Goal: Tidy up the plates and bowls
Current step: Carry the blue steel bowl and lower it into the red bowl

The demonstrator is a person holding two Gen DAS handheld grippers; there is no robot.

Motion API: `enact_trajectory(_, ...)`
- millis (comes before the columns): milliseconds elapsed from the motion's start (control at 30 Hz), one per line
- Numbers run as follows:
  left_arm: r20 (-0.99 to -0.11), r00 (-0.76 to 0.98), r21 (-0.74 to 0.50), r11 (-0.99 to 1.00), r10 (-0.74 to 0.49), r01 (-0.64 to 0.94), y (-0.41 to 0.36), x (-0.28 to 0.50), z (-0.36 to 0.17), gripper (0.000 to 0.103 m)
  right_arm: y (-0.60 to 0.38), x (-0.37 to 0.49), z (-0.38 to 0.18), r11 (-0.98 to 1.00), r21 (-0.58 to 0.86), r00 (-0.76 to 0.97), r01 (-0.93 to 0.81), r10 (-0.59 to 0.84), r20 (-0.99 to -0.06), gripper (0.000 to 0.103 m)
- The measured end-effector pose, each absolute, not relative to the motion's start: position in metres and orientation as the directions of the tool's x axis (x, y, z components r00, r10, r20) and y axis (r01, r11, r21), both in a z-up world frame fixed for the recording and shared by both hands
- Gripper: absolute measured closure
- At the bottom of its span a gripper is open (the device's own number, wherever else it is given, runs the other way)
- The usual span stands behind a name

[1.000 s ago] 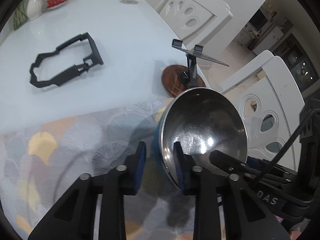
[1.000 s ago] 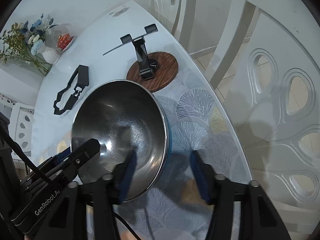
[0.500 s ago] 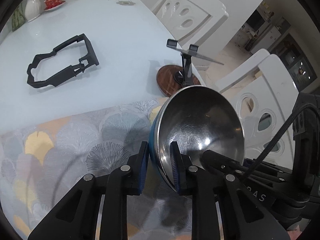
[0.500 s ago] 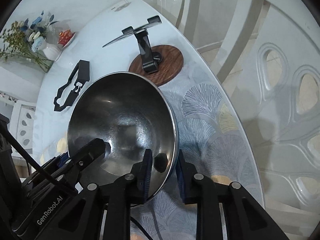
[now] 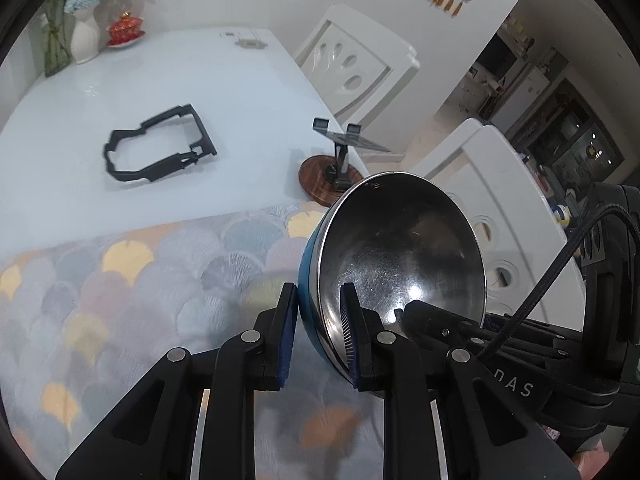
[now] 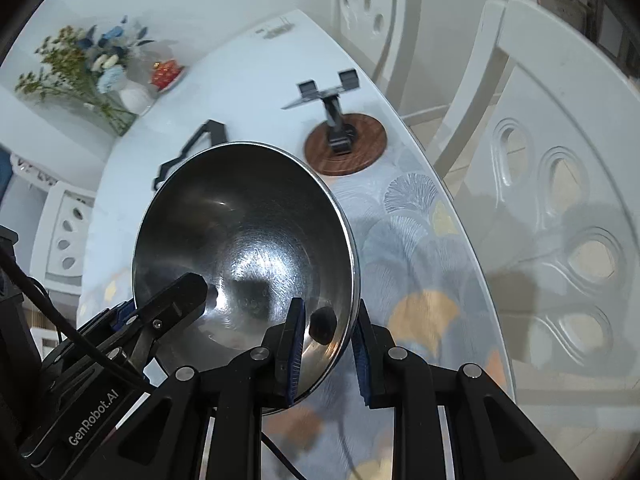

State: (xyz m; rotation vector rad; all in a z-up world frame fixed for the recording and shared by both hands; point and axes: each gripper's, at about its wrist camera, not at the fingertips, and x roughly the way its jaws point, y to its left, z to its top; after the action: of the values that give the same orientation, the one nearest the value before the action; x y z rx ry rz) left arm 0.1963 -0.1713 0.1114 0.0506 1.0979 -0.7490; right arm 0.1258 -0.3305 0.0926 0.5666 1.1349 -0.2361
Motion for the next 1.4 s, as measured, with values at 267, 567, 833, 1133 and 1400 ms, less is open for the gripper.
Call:
enact_trajectory(267, -0.782, 0.300, -0.324, 0.768, -0.546, 0.553, -0.130, 0.148, 0.150, 0.085, -0.294, 0.086, 0.137, 0.864, 0.296, 0.453, 0.407, 0.090, -0.887, 0.081)
enact_trajectory(567, -0.754, 0.363, -0.317, 0.788, -0.547, 0.529, -0.078, 0.081, 0.180, 0.085, -0.243, 0.026, 0.170, 0.884, 0.309, 0.483, 0.351, 0.112, -0.869, 0.080)
enact_trajectory(833, -0.763, 0.374, -0.336, 0.818, -0.527, 0.468, -0.027, 0.015, 0.179, 0.085, -0.194, -0.038, 0.172, 0.893, 0.329, 0.454, 0.307, 0.166, -0.875, 0.080)
enact_trajectory(1133, -0.811, 0.322, -0.351, 0.847, -0.488, 0.398, 0.013, -0.042, 0.153, 0.085, -0.152, -0.093, 0.147, 0.899, 0.330, 0.356, 0.287, 0.220, -0.908, 0.079)
enact_trajectory(1400, -0.846, 0.268, -0.360, 0.864, -0.461, 0.351, 0.026, -0.063, 0.124, 0.085, -0.141, -0.109, 0.115, 0.890, 0.333, 0.262, 0.312, 0.256, -0.931, 0.079)
